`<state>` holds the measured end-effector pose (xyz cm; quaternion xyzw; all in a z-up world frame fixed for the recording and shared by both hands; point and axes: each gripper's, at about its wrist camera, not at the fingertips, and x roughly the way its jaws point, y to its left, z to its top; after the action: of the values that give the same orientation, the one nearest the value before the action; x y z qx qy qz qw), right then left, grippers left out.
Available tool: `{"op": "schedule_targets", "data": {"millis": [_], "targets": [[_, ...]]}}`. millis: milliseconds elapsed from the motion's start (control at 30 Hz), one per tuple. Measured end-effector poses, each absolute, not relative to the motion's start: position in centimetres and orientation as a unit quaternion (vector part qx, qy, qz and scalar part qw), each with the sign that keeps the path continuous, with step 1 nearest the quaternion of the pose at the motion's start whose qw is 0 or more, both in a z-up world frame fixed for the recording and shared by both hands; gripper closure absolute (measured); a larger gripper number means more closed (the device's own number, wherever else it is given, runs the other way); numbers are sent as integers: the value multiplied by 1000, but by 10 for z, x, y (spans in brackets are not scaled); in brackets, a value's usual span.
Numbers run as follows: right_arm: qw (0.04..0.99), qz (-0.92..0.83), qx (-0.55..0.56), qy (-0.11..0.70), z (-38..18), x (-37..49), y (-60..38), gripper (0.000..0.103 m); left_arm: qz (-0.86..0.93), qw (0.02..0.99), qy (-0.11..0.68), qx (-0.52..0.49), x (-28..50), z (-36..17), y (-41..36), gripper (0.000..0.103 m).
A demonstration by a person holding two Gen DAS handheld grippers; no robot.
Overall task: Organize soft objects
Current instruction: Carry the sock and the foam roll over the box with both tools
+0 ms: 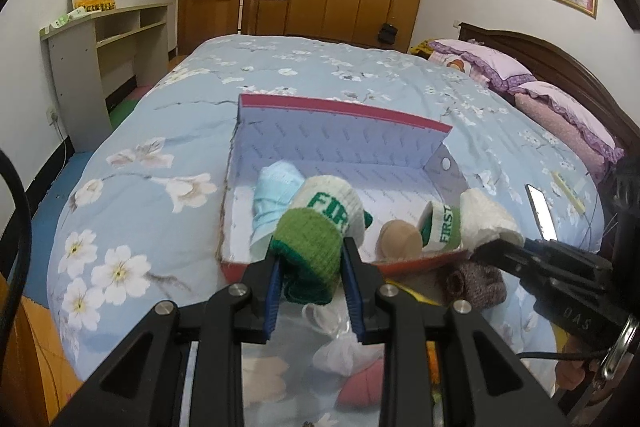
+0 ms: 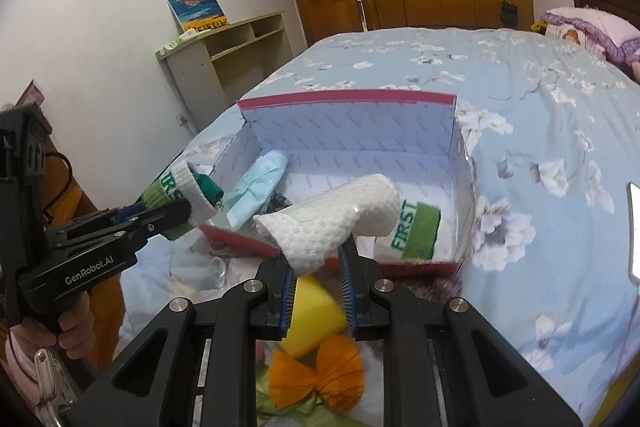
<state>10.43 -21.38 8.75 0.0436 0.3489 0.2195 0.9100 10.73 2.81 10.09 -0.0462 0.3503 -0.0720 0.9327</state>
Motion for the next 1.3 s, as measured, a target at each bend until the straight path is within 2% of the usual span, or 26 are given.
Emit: {"op": "schedule_targets", "data": {"millis": [667, 1300], "targets": [[920, 196, 9, 340, 83, 171, -230, 82, -92, 928, 359, -33, 174, 103, -20, 74], [913, 186, -19, 364, 42, 211, -227, 82, -60, 918, 391, -1, 236, 63, -43, 74]]}}
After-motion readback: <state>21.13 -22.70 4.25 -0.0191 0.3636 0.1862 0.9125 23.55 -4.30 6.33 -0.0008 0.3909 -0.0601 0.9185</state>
